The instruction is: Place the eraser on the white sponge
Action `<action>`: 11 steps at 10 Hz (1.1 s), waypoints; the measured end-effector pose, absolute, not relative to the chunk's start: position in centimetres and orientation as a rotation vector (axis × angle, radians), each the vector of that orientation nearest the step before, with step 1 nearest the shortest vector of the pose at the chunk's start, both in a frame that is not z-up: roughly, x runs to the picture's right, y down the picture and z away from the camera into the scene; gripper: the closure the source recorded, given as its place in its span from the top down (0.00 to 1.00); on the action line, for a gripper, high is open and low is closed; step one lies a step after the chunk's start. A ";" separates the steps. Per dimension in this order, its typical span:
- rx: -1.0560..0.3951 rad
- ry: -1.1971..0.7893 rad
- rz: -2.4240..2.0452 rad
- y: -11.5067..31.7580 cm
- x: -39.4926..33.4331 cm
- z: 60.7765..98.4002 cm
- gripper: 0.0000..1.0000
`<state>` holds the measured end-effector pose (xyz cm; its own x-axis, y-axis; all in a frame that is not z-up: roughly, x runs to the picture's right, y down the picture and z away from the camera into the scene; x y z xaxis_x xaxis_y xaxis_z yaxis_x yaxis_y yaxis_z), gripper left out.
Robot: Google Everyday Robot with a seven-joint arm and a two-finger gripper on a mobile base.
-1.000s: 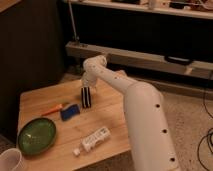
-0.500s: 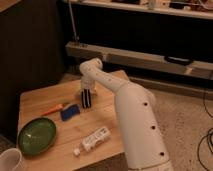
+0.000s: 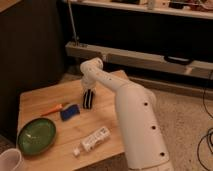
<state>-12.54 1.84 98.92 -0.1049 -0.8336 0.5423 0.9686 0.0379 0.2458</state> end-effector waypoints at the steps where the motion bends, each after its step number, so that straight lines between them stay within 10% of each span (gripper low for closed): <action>1: -0.262 -0.660 -1.549 1.8 -12.6 98.9 0.00; 11: -0.032 -0.745 -1.687 -4.8 -17.1 83.2 0.00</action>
<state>-17.14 -4.77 83.17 -0.2703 -0.8716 0.4089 0.8893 -0.0633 0.4529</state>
